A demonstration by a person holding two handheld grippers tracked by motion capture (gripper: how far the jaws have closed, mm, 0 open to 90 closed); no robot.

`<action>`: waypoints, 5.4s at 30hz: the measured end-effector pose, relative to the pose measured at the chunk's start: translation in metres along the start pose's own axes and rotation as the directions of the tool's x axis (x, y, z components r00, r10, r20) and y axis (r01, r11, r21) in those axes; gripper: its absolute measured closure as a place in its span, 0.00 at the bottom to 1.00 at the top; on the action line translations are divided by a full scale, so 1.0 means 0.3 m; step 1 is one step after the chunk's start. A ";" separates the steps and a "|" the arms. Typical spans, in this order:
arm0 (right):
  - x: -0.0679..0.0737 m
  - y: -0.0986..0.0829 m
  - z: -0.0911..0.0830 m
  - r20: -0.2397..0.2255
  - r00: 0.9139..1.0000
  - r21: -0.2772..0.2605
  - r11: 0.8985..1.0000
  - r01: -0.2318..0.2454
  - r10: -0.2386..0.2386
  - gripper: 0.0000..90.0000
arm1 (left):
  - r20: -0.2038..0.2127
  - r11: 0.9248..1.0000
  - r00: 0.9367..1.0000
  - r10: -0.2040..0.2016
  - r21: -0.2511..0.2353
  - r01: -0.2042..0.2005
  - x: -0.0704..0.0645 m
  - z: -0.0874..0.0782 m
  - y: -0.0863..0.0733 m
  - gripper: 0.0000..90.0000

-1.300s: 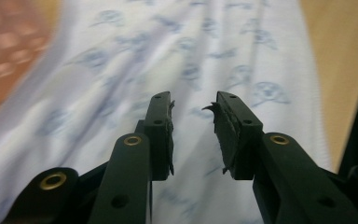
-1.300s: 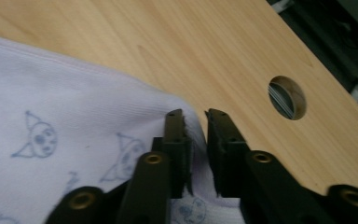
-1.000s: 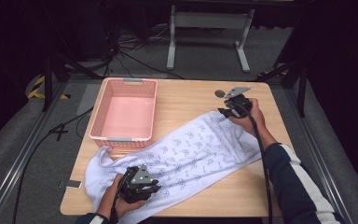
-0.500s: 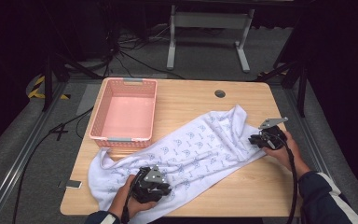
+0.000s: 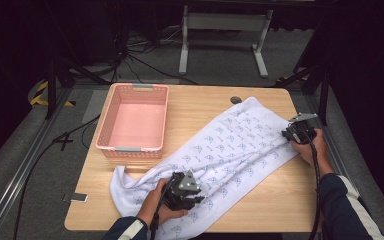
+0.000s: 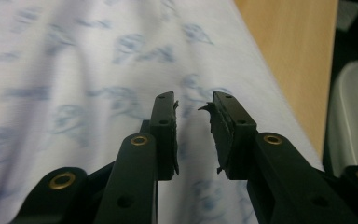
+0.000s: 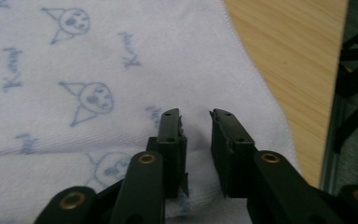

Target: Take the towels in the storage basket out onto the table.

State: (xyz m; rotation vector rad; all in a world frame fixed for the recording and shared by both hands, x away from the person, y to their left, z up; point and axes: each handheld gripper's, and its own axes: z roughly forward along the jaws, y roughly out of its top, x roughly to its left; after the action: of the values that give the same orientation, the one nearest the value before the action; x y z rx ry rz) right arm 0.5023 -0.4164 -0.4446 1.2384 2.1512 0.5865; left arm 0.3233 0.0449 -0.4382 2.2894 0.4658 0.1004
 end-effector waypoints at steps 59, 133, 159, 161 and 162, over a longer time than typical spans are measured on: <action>0.478 -0.125 -0.245 -0.406 0.877 -0.139 0.965 0.220 -0.258 0.53 | -0.125 0.988 0.992 0.036 0.150 -0.017 0.161 0.055 0.007 0.74; 0.027 0.046 -0.081 -0.194 0.980 -0.045 0.997 -0.057 0.048 0.53 | -0.303 0.968 0.921 -0.245 -0.033 0.247 0.466 0.297 0.342 0.38; 0.026 0.021 -0.072 -0.300 0.954 0.108 0.993 0.046 -0.011 0.61 | -0.159 0.977 0.964 -0.215 -0.021 0.214 0.512 0.323 0.349 0.74; -0.010 0.043 -0.055 -0.222 0.973 0.052 0.998 -0.046 0.057 0.60 | -0.259 0.957 0.921 -0.290 -0.072 0.280 0.570 0.326 0.370 0.62; -0.022 0.050 -0.047 -0.199 0.977 0.034 0.997 -0.074 0.079 0.60 | -0.289 0.955 0.910 -0.297 -0.083 0.285 0.585 0.330 0.373 0.62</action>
State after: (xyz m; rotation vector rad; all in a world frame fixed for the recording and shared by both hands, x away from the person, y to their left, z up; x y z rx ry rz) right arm 0.5047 -0.4164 -0.4230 1.3313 2.2902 0.7460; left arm 0.5413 -0.0301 -0.4388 2.1467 0.9498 0.3060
